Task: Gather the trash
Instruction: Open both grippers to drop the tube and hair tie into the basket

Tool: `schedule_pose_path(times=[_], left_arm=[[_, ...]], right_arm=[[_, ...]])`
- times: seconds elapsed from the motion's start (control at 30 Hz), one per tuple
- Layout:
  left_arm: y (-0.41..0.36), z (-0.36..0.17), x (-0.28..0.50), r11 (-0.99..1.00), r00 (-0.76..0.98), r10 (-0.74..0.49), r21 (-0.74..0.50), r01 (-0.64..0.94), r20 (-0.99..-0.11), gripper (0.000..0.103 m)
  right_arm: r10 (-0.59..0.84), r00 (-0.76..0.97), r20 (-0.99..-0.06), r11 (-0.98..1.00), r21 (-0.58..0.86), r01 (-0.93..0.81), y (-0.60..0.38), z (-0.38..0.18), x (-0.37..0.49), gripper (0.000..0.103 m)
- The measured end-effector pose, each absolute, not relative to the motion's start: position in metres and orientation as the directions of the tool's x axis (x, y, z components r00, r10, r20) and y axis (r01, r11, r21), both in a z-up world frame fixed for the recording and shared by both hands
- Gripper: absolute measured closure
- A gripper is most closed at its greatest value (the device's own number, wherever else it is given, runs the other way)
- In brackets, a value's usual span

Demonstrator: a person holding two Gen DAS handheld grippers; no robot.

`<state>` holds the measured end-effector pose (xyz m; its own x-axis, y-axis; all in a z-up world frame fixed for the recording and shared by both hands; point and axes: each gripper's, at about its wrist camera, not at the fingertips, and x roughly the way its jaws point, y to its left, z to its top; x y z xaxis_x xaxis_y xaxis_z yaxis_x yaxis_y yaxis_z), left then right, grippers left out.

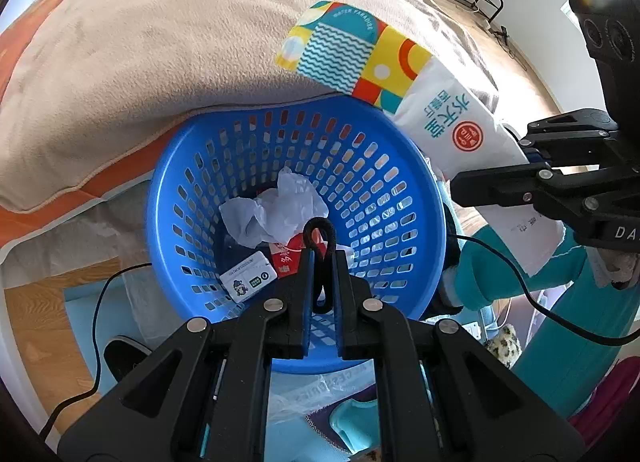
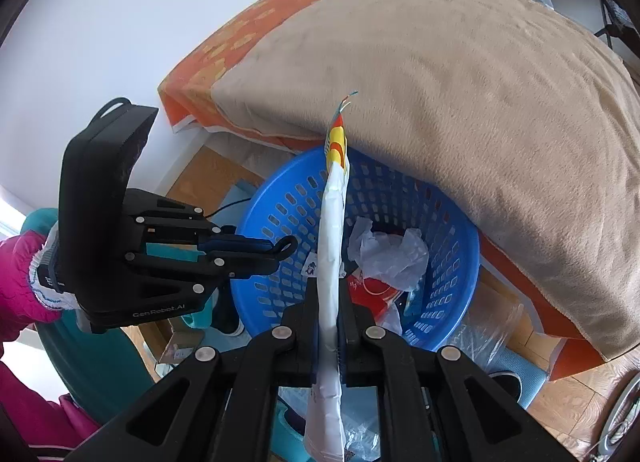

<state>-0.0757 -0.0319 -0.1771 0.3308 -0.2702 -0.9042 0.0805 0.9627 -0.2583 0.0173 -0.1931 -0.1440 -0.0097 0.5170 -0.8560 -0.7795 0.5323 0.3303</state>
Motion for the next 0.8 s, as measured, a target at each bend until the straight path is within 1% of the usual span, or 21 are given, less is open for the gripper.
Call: schedule_pose_path(times=[0.17, 0.27, 0.4, 0.43, 0.47, 0.5, 0.57, 0.6, 0.67, 0.77, 0.8], left_arm=[[-0.0306, -0.1757, -0.0747, 0.964, 0.333, -0.267, -0.258, 0.07, -0.904, 0.097], [-0.0286, -0.1762, -0.0739, 0.963, 0.333, -0.267, -0.263, 0.059, -0.904, 0.096], [-0.0273, -0.1771, -0.0735, 0.965, 0.334, -0.259, -0.255, 0.054, -0.907, 0.096], [-0.0273, -0.1775, -0.0733, 0.966, 0.332, -0.257, -0.254, 0.053, -0.907, 0.091], [-0.0274, -0.1776, -0.0732, 0.966, 0.332, -0.255, -0.253, 0.051, -0.908, 0.084], [-0.0275, -0.1774, -0.0733, 0.966, 0.336, -0.255, -0.253, 0.05, -0.907, 0.081], [-0.0273, -0.1761, -0.0732, 0.966, 0.343, -0.254, -0.254, 0.047, -0.904, 0.079], [-0.0271, -0.1751, -0.0729, 0.967, 0.346, -0.252, -0.252, 0.046, -0.904, 0.078], [-0.0259, -0.1737, -0.0725, 0.969, 0.354, -0.241, -0.244, 0.039, -0.903, 0.059], [-0.0234, -0.1705, -0.0725, 0.969, 0.368, -0.239, -0.244, 0.034, -0.898, 0.057], [-0.0228, -0.1703, -0.0723, 0.97, 0.367, -0.234, -0.24, 0.031, -0.9, 0.057]], right_arm=[[0.512, -0.015, -0.859, 0.535, 0.333, -0.776, -0.1883, -0.1473, 0.0184, 0.098], [0.513, -0.014, -0.858, 0.536, 0.333, -0.776, -0.187, -0.1475, 0.0187, 0.094], [0.516, -0.013, -0.856, 0.534, 0.334, -0.777, -0.1865, -0.1461, 0.0181, 0.093], [0.517, -0.014, -0.856, 0.534, 0.334, -0.777, -0.1868, -0.1461, 0.0185, 0.092], [0.517, -0.012, -0.856, 0.534, 0.334, -0.777, -0.1869, -0.1462, 0.0186, 0.091], [0.518, -0.012, -0.855, 0.534, 0.334, -0.777, -0.1871, -0.1462, 0.0185, 0.09], [0.518, -0.01, -0.856, 0.535, 0.333, -0.777, -0.1871, -0.146, 0.0187, 0.09], [0.518, -0.007, -0.855, 0.536, 0.331, -0.777, -0.1872, -0.1458, 0.0187, 0.088], [0.52, -0.003, -0.854, 0.538, 0.33, -0.776, -0.188, -0.1446, 0.0188, 0.082], [0.521, 0.004, -0.854, 0.541, 0.327, -0.775, -0.1884, -0.1433, 0.0192, 0.08], [0.519, 0.006, -0.855, 0.544, 0.325, -0.774, -0.1886, -0.1432, 0.0194, 0.077]])
